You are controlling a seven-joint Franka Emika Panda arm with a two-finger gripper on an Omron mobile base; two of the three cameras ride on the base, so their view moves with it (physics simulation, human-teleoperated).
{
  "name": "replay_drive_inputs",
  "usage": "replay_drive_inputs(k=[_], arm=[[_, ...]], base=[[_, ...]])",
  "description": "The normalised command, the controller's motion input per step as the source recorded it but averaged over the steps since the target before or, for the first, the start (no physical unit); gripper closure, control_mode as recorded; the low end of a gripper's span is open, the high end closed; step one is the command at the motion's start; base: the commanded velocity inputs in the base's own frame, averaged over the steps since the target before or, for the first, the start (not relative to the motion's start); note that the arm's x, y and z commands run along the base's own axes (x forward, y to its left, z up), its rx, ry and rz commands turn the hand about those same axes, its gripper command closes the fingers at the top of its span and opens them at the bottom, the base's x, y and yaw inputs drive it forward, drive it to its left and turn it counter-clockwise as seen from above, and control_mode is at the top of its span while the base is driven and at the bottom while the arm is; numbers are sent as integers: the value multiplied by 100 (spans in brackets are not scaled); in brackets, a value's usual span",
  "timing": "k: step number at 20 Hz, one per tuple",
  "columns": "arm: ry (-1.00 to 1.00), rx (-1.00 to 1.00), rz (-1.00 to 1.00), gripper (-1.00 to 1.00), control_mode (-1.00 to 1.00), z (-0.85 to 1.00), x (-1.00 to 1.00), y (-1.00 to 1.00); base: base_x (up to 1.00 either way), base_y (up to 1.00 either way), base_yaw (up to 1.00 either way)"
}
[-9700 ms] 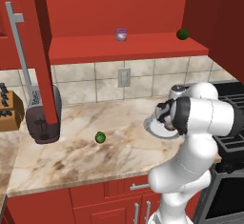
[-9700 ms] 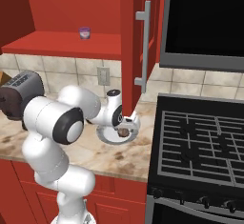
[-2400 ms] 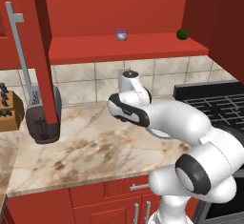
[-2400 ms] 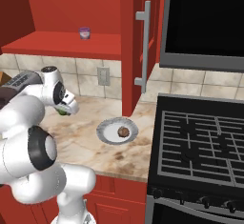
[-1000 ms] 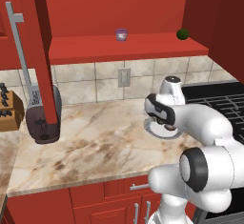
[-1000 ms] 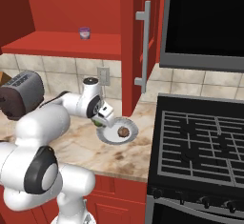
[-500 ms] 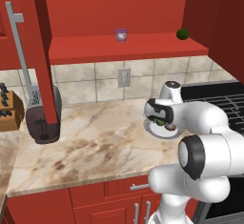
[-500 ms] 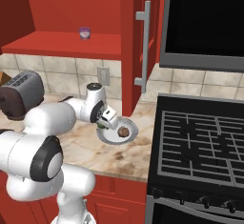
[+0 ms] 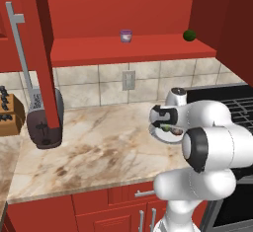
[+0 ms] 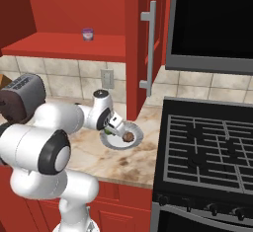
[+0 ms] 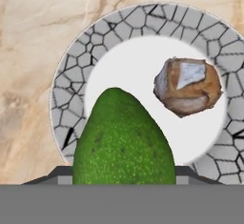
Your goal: Pick the avocado and bread from the counter and place them on the plate. Then pick the jam from the cabinet and place it next to the plate. Lastly close the cabinet door.
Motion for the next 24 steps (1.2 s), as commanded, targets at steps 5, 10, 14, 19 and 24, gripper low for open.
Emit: replay_drive_inputs(k=[5,10,14,19,24], arm=[[0,0,0,100,-100,-17,11,-7],[0,0,0,100,-100,-10,12,0],[0,0,0,100,-100,-15,13,0],[0,0,0,100,-100,-18,11,0],[0,0,0,-100,-100,-12,9,0]], base=[[0,0,0],[0,0,0],[0,0,0],[0,0,0],[0,0,0]])
